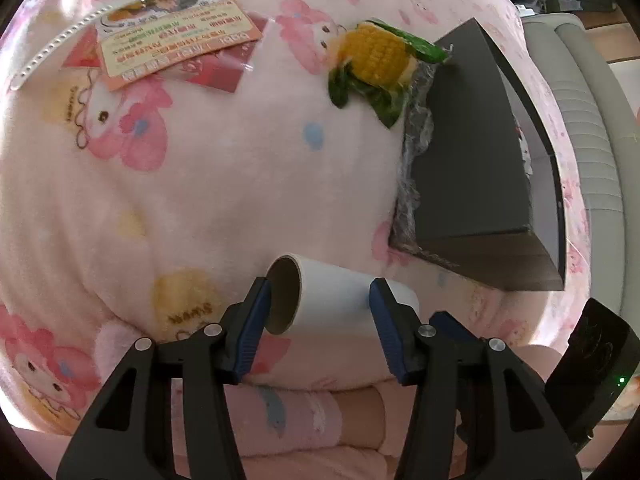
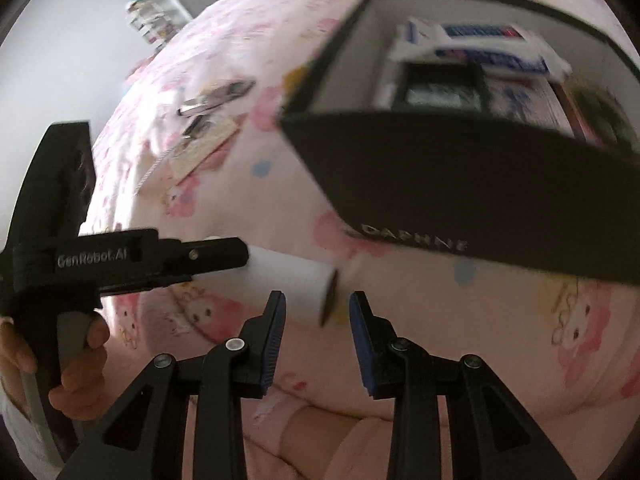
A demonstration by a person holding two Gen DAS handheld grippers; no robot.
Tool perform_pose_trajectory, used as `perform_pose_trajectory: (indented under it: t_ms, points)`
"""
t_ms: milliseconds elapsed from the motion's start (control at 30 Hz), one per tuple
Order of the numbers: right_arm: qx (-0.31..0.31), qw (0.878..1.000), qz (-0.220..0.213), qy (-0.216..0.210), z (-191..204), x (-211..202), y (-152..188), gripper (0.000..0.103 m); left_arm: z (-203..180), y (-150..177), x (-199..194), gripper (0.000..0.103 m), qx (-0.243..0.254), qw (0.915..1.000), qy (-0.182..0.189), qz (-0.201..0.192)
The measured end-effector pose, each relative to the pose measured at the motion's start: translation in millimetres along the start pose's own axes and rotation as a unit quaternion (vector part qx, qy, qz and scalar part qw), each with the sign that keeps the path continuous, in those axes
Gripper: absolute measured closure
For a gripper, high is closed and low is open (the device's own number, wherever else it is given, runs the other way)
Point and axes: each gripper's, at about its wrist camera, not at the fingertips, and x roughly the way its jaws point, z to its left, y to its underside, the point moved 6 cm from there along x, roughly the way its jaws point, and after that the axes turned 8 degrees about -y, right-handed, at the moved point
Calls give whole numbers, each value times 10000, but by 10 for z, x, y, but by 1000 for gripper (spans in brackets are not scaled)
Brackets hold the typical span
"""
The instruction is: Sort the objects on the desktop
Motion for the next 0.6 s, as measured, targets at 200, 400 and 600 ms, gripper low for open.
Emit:
perform_pose_trajectory:
  t_ms: [200, 400, 600]
  points:
    - [7, 9995, -89, -303, 1, -7, 3, 74, 23, -2, -54, 66, -52, 9999, 18, -127]
    - [62, 9981, -157, -593, -12, 25, 17, 74, -144, 86, 0, 67, 351, 9993, 133, 59]
    - [-127, 9940, -497, -966, 128, -210, -67, 74, -123, 96, -36, 66, 250, 9988, 420, 85]
